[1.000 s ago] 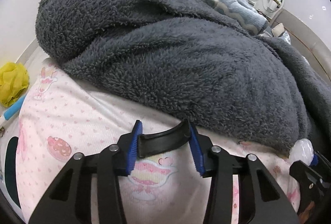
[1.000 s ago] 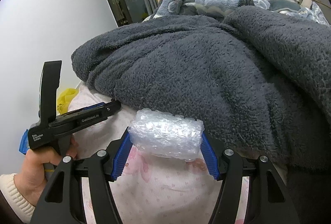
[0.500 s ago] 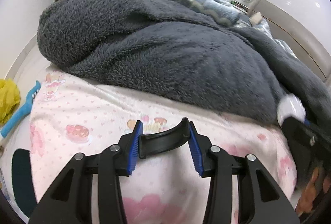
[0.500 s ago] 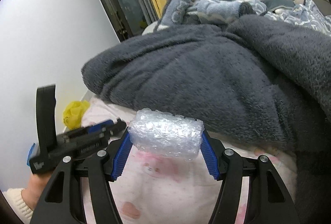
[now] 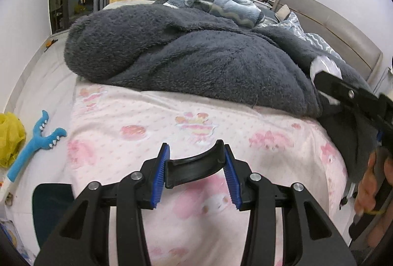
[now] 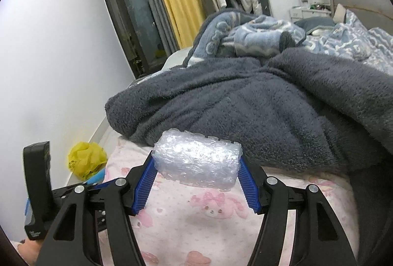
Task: Collect trash
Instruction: 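Carry the bubble wrap and black clip over the wastebasket with both tools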
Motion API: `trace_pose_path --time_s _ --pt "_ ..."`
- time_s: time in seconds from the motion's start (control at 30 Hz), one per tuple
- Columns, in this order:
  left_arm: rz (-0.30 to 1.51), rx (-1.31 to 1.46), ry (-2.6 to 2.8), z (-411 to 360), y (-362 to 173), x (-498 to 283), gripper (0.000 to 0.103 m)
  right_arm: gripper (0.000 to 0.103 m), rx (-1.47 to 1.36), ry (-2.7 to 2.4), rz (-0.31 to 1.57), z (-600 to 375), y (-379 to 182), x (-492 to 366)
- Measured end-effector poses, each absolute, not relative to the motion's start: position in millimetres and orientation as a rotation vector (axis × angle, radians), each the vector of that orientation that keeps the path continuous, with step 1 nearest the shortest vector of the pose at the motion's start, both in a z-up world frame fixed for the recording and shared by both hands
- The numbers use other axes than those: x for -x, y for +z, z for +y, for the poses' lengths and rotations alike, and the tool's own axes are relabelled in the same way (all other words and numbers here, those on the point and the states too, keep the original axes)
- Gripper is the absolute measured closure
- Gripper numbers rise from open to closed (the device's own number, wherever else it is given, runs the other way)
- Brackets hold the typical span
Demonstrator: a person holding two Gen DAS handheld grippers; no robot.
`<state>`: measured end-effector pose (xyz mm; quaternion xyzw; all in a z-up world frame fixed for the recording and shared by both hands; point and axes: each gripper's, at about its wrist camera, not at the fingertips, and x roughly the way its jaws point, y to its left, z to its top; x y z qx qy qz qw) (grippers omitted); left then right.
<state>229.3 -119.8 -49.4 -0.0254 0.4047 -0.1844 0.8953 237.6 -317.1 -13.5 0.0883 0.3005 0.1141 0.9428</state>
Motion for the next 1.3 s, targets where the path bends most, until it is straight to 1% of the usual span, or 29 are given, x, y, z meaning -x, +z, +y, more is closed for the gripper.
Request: trace_pose_path --time_s 0.5,0.87,1.07,1.3 --pt "0.827 0.071 -0.338 -40.9 -42.6 -201.1 0.057 0.039 -0.068 0.224 0.624 -241.4 -17.5 -219.2" --pt "0.821 0.105 -0.274 16.8 -44.1 -185.8 0.057 0.039 -0.068 0.325 0.661 -183.2 -25.6 -211.3" --pt "0.823 0.104 -0.250 35.7 -44.3 -181.1 0.057 0.039 -0.079 0.383 0.679 -153.0 -29.6 -210.4" --pt "0.854 0.086 -0.202 58.4 -59.9 -177.8 0.057 0.039 -0.112 0.432 0.685 -127.8 -29.2 -210.2"
